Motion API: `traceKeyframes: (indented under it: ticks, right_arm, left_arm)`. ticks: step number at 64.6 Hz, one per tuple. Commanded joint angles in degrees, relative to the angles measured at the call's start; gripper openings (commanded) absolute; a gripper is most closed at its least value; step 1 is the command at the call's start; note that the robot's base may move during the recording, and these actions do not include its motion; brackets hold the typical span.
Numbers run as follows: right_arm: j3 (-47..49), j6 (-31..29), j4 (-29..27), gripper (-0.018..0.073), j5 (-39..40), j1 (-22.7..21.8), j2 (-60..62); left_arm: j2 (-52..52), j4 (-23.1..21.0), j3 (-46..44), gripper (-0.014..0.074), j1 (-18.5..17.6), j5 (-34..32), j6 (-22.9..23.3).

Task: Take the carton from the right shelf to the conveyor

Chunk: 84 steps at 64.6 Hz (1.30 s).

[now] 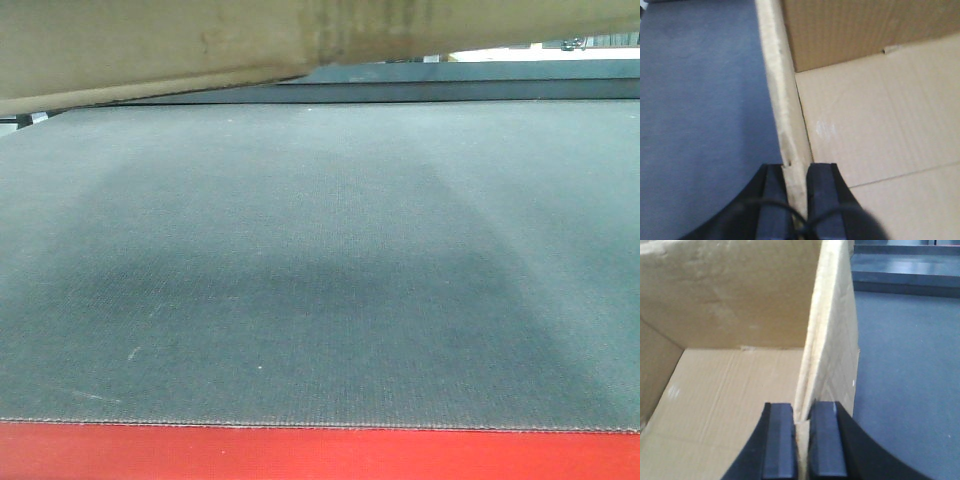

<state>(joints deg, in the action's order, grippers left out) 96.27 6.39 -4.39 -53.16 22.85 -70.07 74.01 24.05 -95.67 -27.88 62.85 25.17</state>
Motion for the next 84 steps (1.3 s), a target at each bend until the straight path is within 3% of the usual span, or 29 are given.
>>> traceKeyframes:
  ticks: [1,13,29,44,52,60,68,73,84]
  right_arm:
    - [0.5,-0.5,2.3,-0.0069,-0.3,-0.9,0.1]
    - [0.5,-0.5,4.4,-0.0069,-3.9,-3.5,-4.2]
    - [0.5,-0.5,4.4,-0.0069,-4.1,-6.9,-13.2]
    - [0.5,-0.5,4.4,-0.0066,-3.8,-7.3,-21.6]
    - [0.5,-0.5,4.4,0.002,-3.2,-7.3,-24.1]
    - [0.5,-0.5,4.4,0.0256,-3.0,-7.3,-25.2]
    - [0.5,-0.5,4.4,0.0517,-3.0,-7.3,-25.2]
    - [1.1,-0.5,4.9,0.0575,-3.6,-7.3,-25.0]
    - [4.0,-0.5,4.9,0.0544,-5.0,-7.3,-22.3]
  left_arm:
    - [1.0,-2.4,-0.3,-0.0017,3.7,-3.2,-0.8]
    - [6.4,-4.5,-0.3,-0.0017,8.3,-6.4,-2.4]
    - [14.1,-4.4,-0.3,-0.0017,8.3,-10.9,-2.4]
    - [20.2,-3.4,-0.3,-0.0017,8.3,-14.4,-2.4]
    - [22.4,-3.4,-0.3,0.0002,8.3,-14.6,-2.4]
    - [23.3,-3.4,-0.3,0.015,8.3,-14.5,-2.4]
    - [23.1,-3.4,-0.4,0.0443,8.3,-14.4,-2.4]
    - [22.4,-3.4,-0.8,0.0633,8.3,-13.9,-2.4]
    - [19.0,-3.4,-3.4,0.0556,8.3,-10.4,-3.7]
